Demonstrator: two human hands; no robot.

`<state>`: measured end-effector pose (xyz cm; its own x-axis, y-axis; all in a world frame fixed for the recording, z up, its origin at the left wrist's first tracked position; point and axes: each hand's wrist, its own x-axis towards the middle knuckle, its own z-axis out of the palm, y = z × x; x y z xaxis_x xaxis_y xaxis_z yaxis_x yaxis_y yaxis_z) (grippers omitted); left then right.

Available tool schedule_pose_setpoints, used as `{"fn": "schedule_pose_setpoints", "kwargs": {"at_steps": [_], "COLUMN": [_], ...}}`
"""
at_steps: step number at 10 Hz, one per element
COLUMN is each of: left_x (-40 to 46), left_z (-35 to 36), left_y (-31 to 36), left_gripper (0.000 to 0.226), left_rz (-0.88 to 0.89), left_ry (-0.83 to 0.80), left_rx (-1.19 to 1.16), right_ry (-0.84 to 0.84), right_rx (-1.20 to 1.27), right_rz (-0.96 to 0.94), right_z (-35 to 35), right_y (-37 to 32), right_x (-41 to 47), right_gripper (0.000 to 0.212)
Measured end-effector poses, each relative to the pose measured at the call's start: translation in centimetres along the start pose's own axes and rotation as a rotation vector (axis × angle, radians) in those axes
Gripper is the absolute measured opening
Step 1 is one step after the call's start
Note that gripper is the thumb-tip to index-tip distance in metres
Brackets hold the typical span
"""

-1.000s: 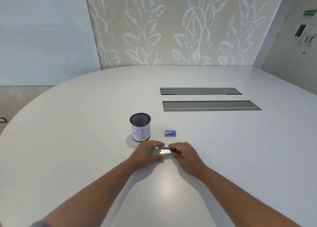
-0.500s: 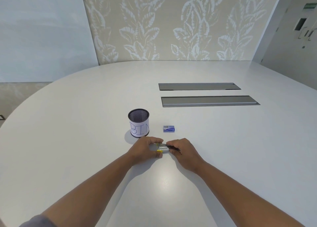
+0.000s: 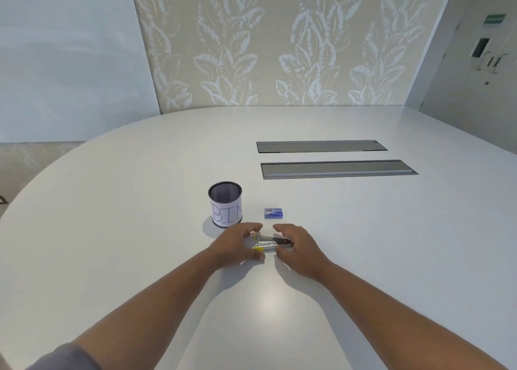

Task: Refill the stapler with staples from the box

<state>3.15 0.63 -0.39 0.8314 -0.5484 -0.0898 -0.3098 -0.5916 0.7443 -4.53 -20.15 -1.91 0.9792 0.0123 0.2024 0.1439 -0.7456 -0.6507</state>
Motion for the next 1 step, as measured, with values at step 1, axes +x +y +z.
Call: {"fn": "schedule_pose_setpoints", "kwargs": {"at_steps": [1], "left_x": [-0.27], "left_z": [-0.26], "left_y": [1.31], "left_gripper": [0.083], "left_rz": [0.071], "left_ry": [0.108], "left_rx": [0.013], "right_ry": [0.084], "right_rx": [0.046], "right_rz": [0.004], "right_z": [-1.11], "right_y": [-0.73], "right_x": [0.56], "right_gripper": [0.056]}}
